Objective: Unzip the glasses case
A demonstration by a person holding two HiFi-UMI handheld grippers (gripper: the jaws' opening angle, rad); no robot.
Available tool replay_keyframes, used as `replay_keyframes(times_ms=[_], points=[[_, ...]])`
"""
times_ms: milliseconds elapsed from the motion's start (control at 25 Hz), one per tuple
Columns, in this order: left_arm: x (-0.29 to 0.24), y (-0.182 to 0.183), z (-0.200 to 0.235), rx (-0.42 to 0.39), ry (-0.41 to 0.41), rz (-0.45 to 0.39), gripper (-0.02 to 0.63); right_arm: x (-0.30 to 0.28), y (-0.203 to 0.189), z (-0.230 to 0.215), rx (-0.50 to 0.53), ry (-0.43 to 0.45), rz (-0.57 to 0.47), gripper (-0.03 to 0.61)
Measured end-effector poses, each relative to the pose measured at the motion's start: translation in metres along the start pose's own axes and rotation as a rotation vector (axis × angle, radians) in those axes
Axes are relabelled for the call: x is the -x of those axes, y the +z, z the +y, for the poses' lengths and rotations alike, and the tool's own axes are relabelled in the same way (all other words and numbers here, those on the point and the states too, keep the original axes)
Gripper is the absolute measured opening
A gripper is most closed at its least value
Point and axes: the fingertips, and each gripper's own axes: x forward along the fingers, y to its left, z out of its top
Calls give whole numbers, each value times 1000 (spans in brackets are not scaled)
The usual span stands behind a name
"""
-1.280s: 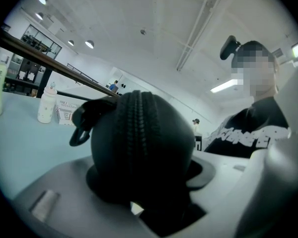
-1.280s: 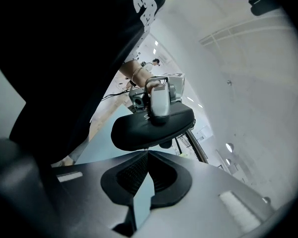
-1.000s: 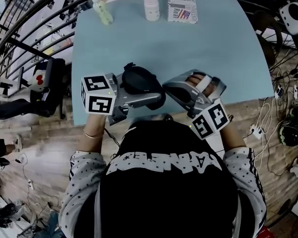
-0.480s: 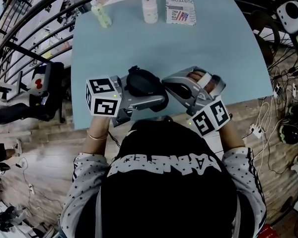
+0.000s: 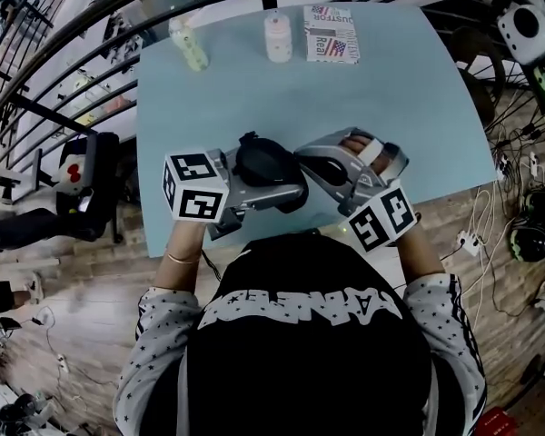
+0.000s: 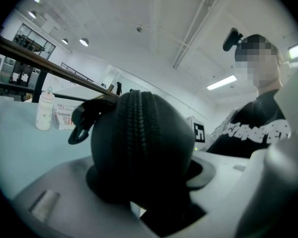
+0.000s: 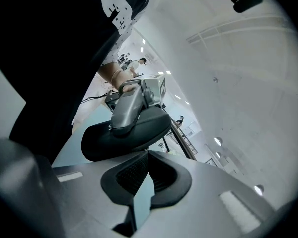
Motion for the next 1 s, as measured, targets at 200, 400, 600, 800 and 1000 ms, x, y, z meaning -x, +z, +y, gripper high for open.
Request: replay_keyframes(times_ms=[200, 400, 600, 800, 1000], points=[[6, 10, 5, -8, -10, 10, 0, -8, 4, -17, 0, -23, 8, 6], [5, 12, 10, -9, -27, 16, 0, -12, 2, -27, 4, -34, 15, 6], [1, 13, 8, -26, -37, 32, 0, -10, 4, -34, 10, -50, 22, 6], [3, 16, 6, -43, -49, 36, 0, -11, 8, -41, 9, -72, 30, 6], [1, 14, 7, -61, -69, 52, 0, -12, 8, -45, 17, -87, 51, 6]])
